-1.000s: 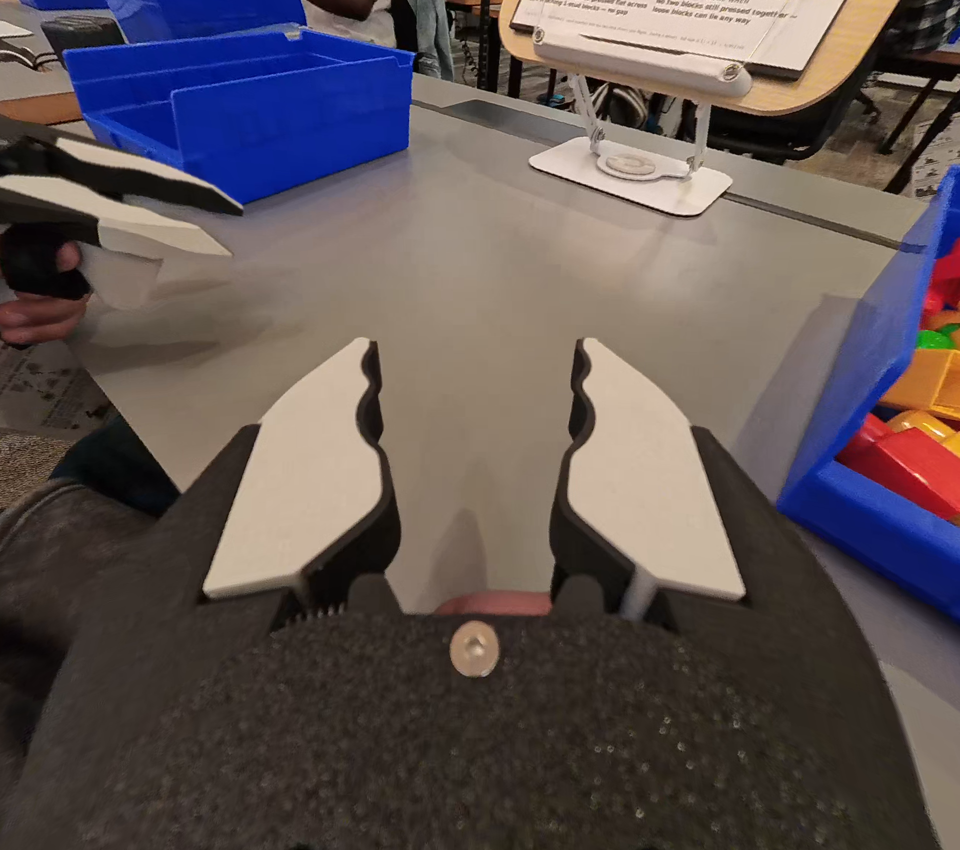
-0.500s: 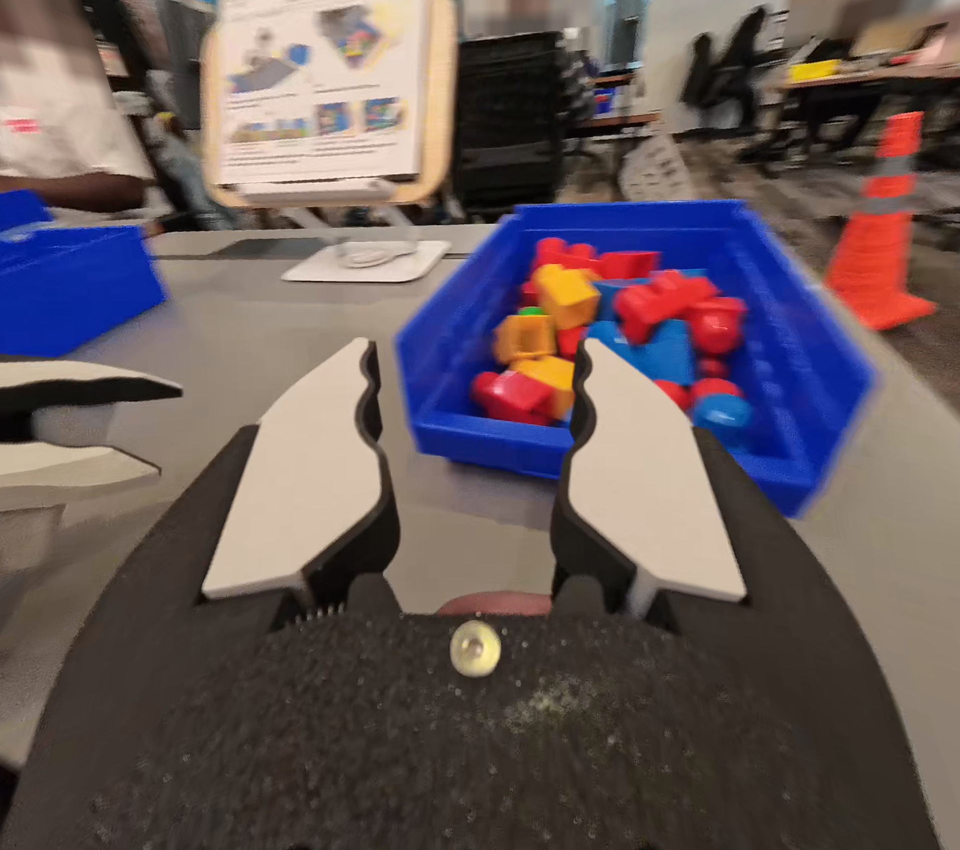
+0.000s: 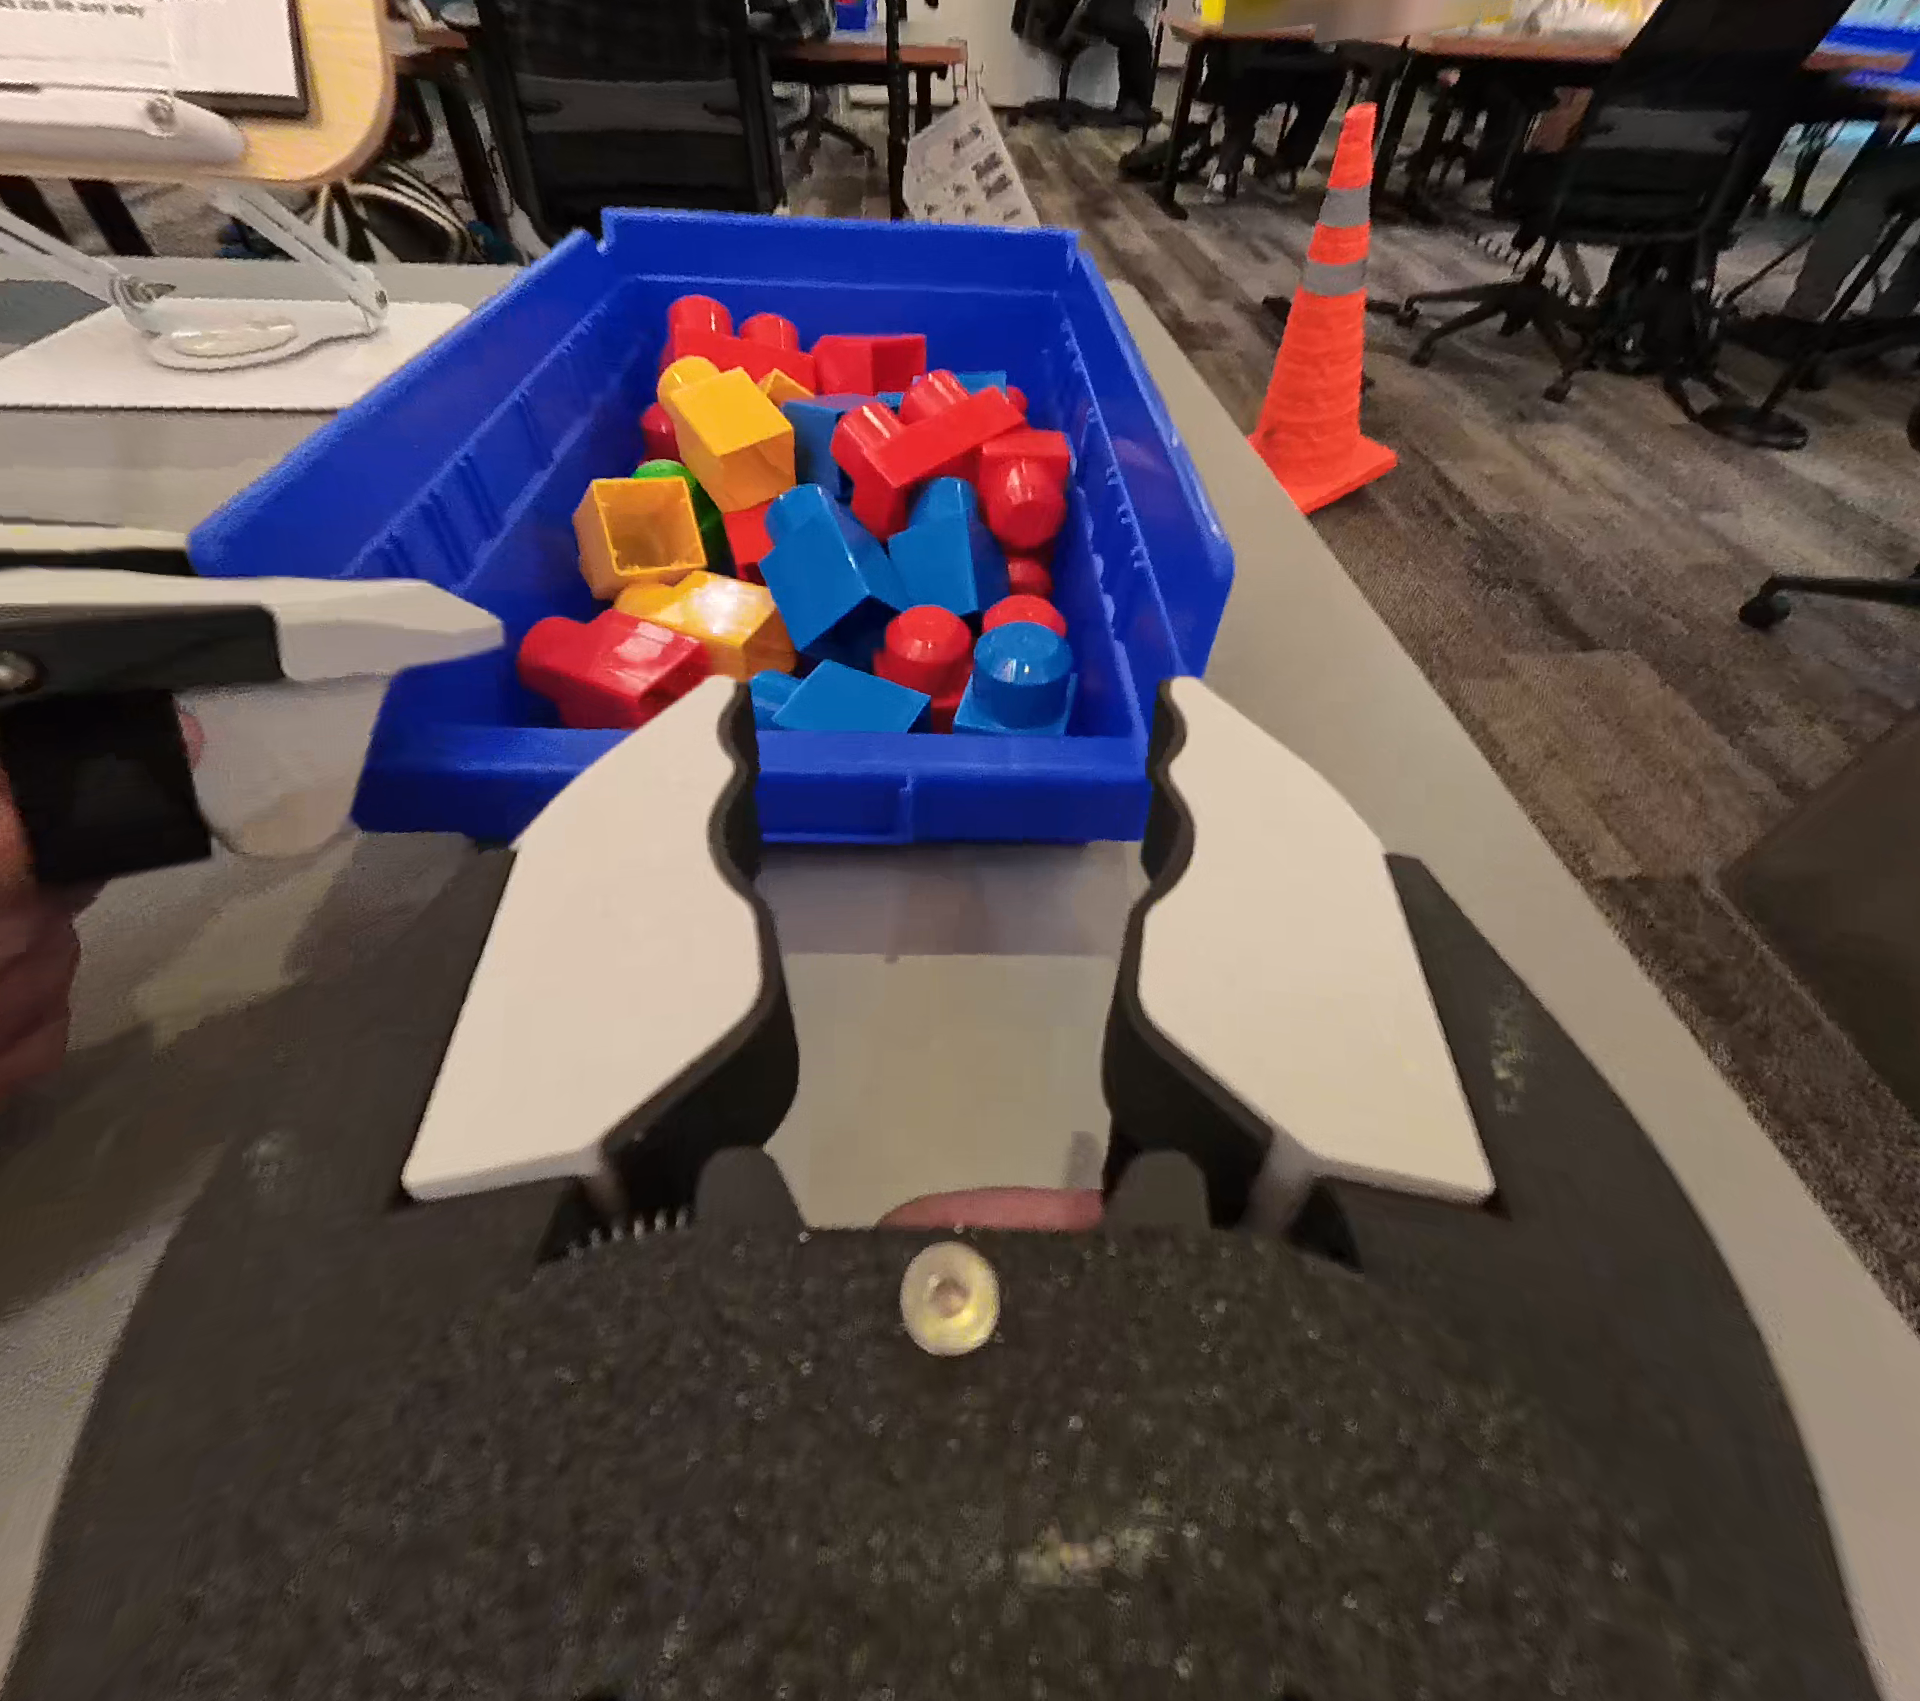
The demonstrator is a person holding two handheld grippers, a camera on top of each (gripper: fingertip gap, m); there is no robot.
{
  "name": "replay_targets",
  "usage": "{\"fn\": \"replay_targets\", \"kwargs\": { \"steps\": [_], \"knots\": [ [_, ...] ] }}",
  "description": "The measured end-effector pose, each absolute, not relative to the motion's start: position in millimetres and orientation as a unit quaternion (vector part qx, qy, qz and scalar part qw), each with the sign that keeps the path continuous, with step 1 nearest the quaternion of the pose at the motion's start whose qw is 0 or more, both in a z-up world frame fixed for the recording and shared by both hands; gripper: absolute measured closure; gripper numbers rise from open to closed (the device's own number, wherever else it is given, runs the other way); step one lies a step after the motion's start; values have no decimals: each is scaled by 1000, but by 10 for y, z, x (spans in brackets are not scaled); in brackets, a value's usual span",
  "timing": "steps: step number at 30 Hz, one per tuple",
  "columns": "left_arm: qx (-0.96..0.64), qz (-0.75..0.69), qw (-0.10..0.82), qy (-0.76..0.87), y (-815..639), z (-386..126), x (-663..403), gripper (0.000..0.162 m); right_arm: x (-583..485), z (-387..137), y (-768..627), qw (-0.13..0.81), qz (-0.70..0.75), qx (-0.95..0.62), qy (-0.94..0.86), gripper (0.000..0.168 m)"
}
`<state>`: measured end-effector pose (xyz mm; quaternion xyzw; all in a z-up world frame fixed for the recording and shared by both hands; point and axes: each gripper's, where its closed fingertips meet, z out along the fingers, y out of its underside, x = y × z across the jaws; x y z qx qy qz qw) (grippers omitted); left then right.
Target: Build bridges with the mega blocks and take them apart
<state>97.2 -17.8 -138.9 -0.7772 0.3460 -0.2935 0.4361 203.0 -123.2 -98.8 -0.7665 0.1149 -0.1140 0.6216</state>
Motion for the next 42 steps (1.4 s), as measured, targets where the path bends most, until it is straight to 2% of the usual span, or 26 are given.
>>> {"fn": "replay_targets", "kwargs": {
  "steps": [2,4,7,11,15,20,23,25,28,32,35,42],
  "knots": [
    [-784,-313,415,340,-160,-1402,955,126,2032,-1071,-1198,608,-106,-778,120,98],
    [-791,-280,428,336,-66,-1398,860,134,2013,-1124,-1167,601,-99,-785,116,107],
    [-798,-244,448,320,100,-1383,670,147,2019,-1209,-1141,586,-95,-795,125,107],
    [-809,-249,441,297,164,-1374,472,154,1929,-1261,-1077,578,-81,-803,121,106],
    [-808,-246,441,304,89,-1372,369,156,1908,-1255,-1045,578,-101,-800,124,119],
    [-807,-241,445,304,7,-1365,313,157,1873,-1268,-1007,580,-74,-799,140,122],
    [-808,-237,449,300,-35,-1363,285,157,1799,-1245,-1004,589,-63,-795,133,138],
    [-807,-232,453,300,-70,-1360,264,157,1772,-1251,-1012,586,-65,-794,147,137],
    [-807,-221,459,298,-105,-1351,187,158,1798,-1222,-1073,592,-35,-782,193,160],
    [-799,-190,484,303,-159,-1258,-9,158,1653,-1187,-1059,600,-32,-769,219,165],
    [-794,-184,500,294,-155,-1120,-344,158,1322,-972,-1014,622,-26,-754,209,164],
    [-800,-131,543,222,0,-762,-1743,158,36,-584,-510,652,28,-747,128,164]
  ]
}}
